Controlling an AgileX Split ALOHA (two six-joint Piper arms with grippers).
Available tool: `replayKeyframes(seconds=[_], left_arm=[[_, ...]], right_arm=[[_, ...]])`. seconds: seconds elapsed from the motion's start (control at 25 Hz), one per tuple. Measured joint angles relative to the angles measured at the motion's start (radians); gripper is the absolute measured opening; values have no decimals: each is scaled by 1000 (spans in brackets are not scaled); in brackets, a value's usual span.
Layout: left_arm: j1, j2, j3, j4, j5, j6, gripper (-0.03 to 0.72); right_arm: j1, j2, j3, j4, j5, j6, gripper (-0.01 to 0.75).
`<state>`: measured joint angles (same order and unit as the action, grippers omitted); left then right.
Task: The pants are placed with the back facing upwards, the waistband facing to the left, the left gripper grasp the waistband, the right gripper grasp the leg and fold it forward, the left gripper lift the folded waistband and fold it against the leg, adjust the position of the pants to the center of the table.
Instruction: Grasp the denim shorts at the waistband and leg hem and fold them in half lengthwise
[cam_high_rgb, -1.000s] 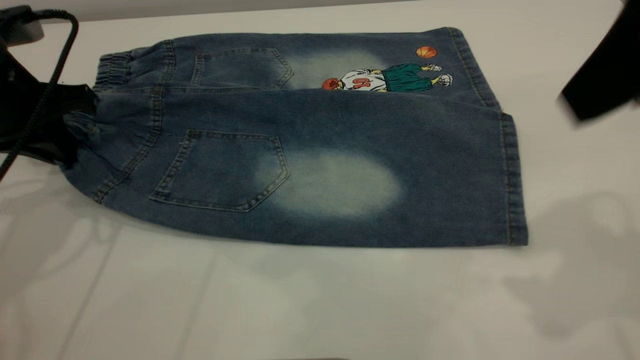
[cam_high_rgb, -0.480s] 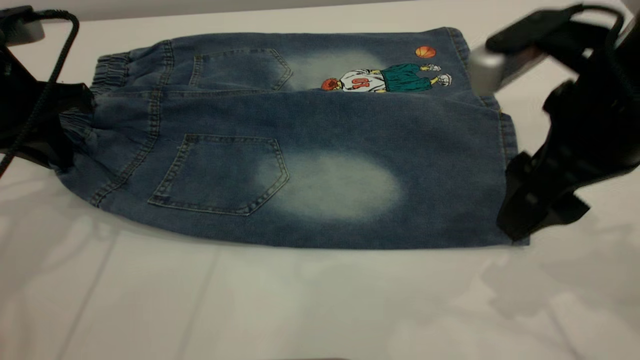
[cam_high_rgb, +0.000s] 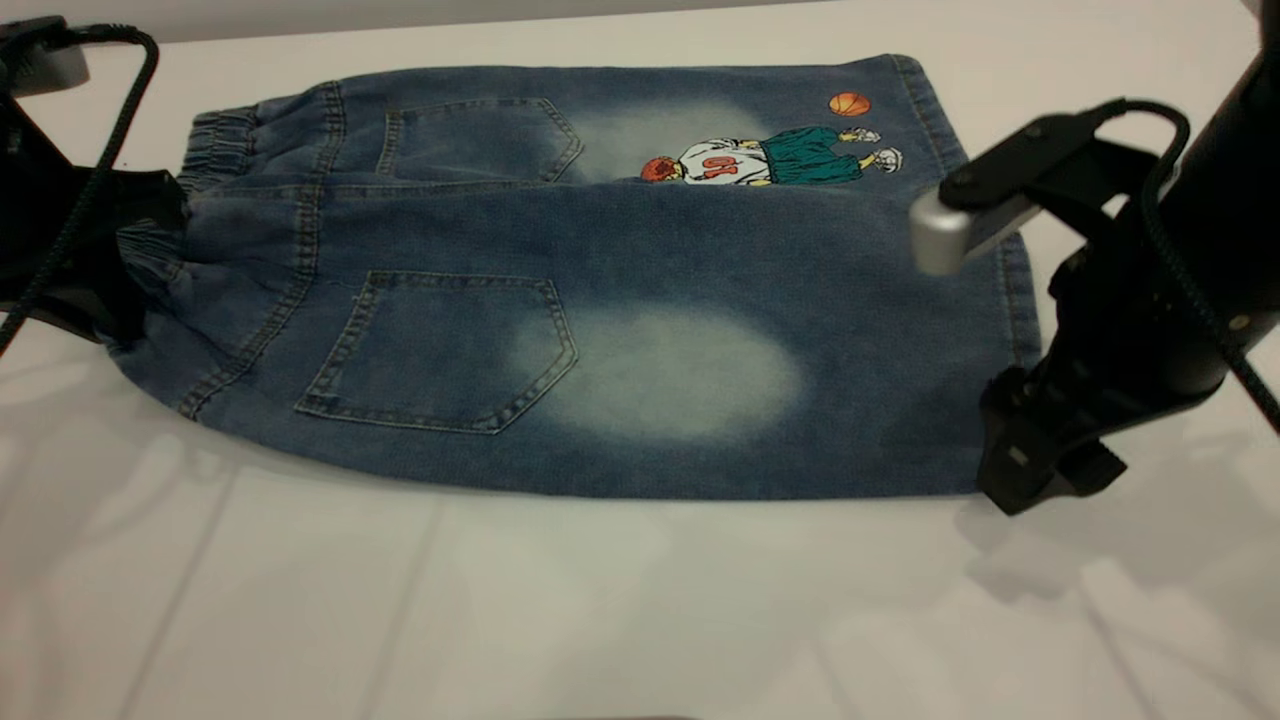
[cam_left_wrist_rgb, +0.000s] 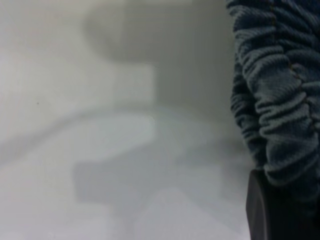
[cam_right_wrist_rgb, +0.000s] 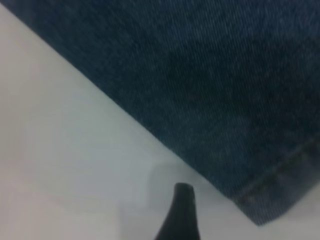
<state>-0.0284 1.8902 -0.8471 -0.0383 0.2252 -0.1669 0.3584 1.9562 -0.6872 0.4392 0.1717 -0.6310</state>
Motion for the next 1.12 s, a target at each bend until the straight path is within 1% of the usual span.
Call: replayKeyframes(seconds=[0.2, 0.44, 0.52, 0.56, 0.6, 0.68, 0.76, 0.84, 0.92, 1.04, 1.12], left_arm=[[0, 0, 0, 0, 0, 0, 68], [0, 0, 0, 0, 0, 0, 68], [0, 0, 0, 0, 0, 0, 68], [0, 0, 0, 0, 0, 0, 68], [0, 0, 0, 0, 0, 0, 68], [0, 0, 0, 0, 0, 0, 68], [0, 0, 0, 0, 0, 0, 68], [0, 0, 0, 0, 0, 0, 68], [0, 0, 0, -2, 0, 0, 68], [0, -6, 0, -5, 3, -1, 68], [0, -21, 0, -20, 13, -2, 68]], right_arm=[[0, 37, 0, 7, -43, 14, 571], [0, 55, -9, 7, -68, 27, 571], [0, 58, -10, 7, -75, 27, 559], [0, 58, -11, 7, -75, 28, 538], [0, 59, -11, 6, -77, 29, 499], [0, 59, -12, 6, -83, 29, 390], [0, 59, -12, 6, -82, 30, 229], [0, 59, -22, 7, -63, 33, 86], [0, 60, -45, 8, -11, 34, 41], [0, 47, -99, 8, 120, 36, 29], [0, 5, -162, 6, 216, 36, 28]])
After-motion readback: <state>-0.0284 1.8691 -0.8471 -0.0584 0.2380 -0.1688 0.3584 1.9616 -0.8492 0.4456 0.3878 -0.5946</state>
